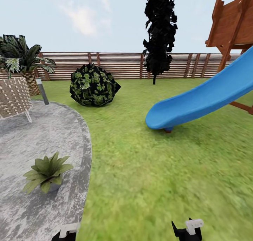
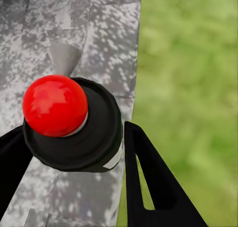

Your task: Pick up the pesticide atomizer in the garden and spray insectifuge to fully cover both potted plants in the garden.

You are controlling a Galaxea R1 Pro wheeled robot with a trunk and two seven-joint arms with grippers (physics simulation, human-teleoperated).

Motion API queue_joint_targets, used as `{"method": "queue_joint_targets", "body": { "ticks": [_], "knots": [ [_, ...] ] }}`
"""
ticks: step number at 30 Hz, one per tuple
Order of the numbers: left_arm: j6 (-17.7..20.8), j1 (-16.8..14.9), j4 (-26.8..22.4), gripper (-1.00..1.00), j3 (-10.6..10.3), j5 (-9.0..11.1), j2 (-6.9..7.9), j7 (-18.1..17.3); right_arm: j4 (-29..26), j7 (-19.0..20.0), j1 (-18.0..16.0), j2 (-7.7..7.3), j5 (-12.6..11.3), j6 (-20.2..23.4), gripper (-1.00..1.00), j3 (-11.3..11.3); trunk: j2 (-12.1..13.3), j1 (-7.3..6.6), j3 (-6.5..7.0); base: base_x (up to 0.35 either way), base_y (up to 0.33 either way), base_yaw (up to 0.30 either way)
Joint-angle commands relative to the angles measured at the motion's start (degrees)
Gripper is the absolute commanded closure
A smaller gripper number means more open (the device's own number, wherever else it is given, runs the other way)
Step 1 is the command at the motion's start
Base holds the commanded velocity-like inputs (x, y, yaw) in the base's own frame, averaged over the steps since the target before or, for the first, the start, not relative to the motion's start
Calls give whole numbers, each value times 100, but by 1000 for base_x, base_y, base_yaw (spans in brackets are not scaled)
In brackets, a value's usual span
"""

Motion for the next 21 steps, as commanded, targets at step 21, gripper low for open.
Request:
{"method": "queue_joint_targets", "body": {
  "ticks": [21],
  "knots": [
    [-23,-7,10,100,27,-61,-3,24,3,48,-2,-3,-62,-17,-100,18,-2,2,-5,202,-27,276]
  ]
}}
